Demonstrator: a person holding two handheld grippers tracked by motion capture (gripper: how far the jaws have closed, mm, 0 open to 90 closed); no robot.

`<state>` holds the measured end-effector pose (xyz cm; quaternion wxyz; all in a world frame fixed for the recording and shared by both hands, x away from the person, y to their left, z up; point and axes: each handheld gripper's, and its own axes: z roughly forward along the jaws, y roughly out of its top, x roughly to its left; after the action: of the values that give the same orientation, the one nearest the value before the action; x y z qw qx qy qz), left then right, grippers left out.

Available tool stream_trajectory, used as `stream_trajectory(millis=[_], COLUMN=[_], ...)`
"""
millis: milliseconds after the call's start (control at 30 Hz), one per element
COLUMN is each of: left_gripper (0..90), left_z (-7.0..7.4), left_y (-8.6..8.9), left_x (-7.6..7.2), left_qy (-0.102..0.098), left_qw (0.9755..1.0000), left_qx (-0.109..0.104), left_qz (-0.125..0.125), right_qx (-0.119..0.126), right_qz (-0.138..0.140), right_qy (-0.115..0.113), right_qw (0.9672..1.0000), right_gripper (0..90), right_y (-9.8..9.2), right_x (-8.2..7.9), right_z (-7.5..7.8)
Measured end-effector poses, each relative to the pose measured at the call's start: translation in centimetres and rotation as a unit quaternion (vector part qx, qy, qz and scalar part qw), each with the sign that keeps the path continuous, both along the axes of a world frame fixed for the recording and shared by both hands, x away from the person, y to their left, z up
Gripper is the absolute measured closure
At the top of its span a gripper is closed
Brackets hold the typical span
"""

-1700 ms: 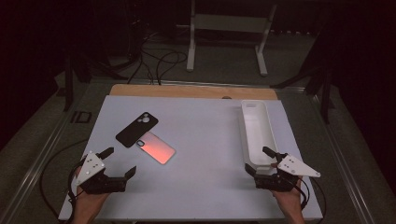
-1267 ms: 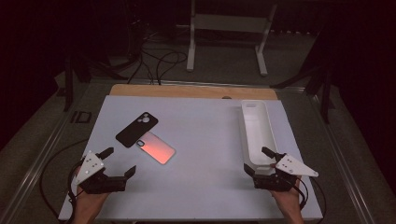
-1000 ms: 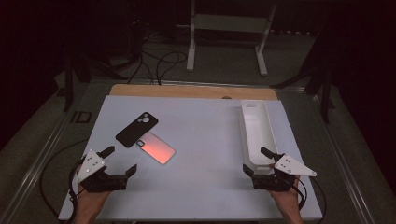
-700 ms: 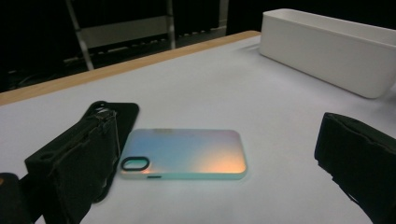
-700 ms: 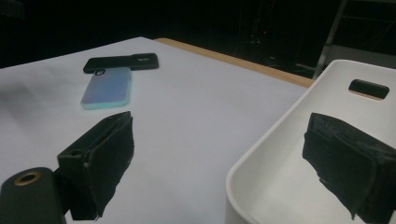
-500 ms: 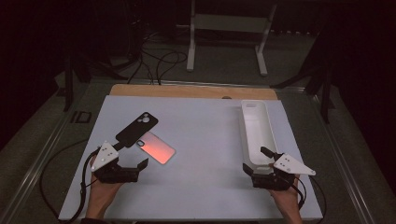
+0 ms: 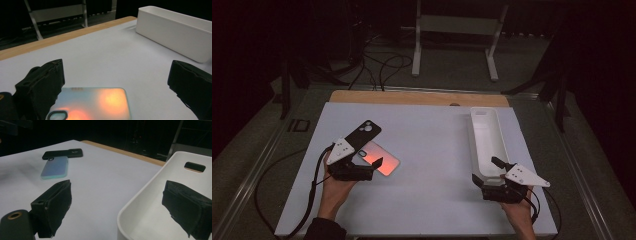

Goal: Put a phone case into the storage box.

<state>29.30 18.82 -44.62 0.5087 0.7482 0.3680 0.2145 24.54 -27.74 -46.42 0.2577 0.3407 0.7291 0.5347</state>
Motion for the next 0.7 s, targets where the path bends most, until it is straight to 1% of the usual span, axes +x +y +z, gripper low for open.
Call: stream_trajectory(millis=[100,133,167,333,433,533,600,633,700], left_gripper=[2.5,3.0,3.3,4.2,6.1,10.0,15.4,16.3,22.5], left_z=[0.0,-0.2,-0.3,-0.7,-0.8,-1.1,-1.1,-1.1,-1.1], left_y=[-0.1,-0.6,-0.8,-1.6,-1.9,-2.4,-2.7,-2.9,-3.2], left_x=[0.2,1.0,1.2,2.2,2.5,3.1,3.4,3.6,3.9], left_qy=[0.001,0.007,0.009,0.016,0.017,0.022,0.024,0.028,0.03], left_qw=[1.0,1.0,1.0,0.9998,0.9997,0.9994,0.999,0.9988,0.9989], left_qx=[0.001,-0.001,0.002,0.012,0.014,0.024,0.032,0.034,0.034], left_qz=[-0.001,0.001,0.0,0.002,0.005,0.013,0.018,0.019,0.014], right_qx=[0.001,0.0,0.0,-0.001,-0.001,-0.001,-0.001,-0.001,-0.001], right_qz=[0.0,0.001,0.001,0.001,0.0,0.001,0.001,0.001,0.001], right_qy=[0.0,0.0,0.0,0.0,0.0,0.0,0.0,0.0,0.001], right_qw=[1.0,1.0,1.0,1.0,1.0,1.0,1.0,1.0,1.0], right_gripper=[8.9,8.9,8.9,8.9,8.9,8.9,8.9,8.9,8.9], right_y=[0.0,0.0,0.1,0.0,0.0,0.0,0.1,0.1,0.0], right_x=[0.0,0.0,0.0,0.1,0.1,0.1,0.1,0.1,0.1], right_z=[0.0,-0.1,-0.1,-0.1,-0.1,-0.1,-0.1,-0.1,-0.1])
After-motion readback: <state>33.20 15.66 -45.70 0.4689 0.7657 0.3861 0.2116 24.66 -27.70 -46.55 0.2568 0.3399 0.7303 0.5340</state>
